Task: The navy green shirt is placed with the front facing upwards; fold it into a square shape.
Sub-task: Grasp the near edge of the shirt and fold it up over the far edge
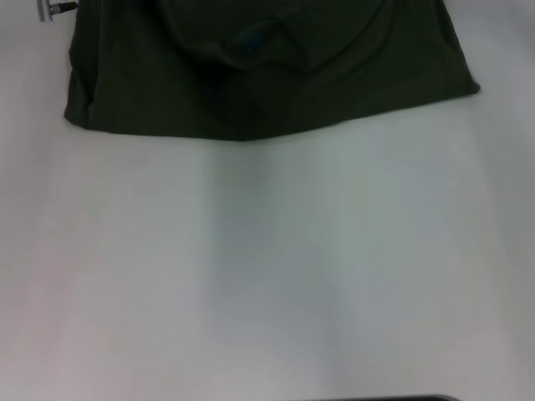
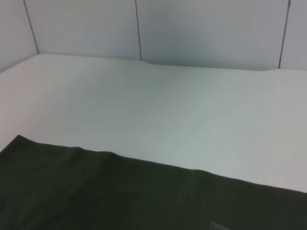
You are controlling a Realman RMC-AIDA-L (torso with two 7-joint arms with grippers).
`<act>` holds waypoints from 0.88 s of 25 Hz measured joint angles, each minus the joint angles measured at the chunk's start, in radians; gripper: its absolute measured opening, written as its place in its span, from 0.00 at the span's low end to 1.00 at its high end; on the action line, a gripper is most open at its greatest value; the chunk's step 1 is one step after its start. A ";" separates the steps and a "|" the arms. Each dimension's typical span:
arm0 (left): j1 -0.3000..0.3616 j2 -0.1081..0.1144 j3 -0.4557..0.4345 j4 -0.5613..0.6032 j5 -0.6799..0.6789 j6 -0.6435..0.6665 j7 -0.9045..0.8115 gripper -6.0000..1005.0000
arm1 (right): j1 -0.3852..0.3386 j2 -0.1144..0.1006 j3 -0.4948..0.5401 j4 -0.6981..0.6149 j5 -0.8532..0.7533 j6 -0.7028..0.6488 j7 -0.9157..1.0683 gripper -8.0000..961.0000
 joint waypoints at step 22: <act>0.041 0.025 -0.035 0.007 0.000 0.092 0.011 0.51 | -0.044 -0.041 -0.106 -0.026 -0.121 -0.112 0.153 0.54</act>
